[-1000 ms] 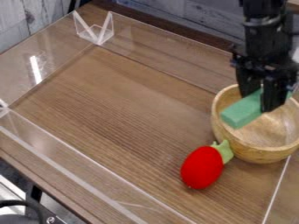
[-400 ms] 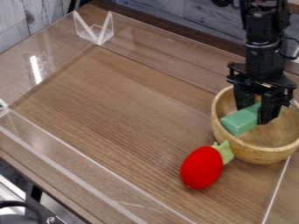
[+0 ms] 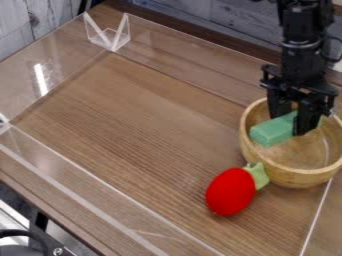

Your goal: Put the green block in the brown bowl

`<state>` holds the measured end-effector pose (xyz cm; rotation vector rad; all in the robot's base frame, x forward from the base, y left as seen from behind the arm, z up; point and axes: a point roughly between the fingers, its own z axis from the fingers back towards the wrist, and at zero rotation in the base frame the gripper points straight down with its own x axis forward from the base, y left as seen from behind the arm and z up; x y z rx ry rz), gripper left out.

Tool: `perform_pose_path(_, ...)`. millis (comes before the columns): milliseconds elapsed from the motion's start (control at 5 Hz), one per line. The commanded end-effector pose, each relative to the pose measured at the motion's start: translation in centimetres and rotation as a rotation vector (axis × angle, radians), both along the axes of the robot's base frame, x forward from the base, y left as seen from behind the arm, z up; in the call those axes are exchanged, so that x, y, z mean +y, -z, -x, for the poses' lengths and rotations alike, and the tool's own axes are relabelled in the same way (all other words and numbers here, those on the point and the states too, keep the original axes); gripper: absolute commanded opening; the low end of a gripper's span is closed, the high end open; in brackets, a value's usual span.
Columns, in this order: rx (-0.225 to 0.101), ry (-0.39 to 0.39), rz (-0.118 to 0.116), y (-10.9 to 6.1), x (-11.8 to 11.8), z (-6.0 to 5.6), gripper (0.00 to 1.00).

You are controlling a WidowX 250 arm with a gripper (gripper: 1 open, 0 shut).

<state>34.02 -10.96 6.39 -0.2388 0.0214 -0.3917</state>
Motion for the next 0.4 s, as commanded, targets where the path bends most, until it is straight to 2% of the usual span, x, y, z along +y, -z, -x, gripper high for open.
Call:
perform_pose_path(0,-0.059,-0.001,-0.004,-1.9,-1.0,-1.2,0.0)
perform_pose_path(200,-0.056,0.022,-0.016,-1.8,-2.0,-1.3,0.0)
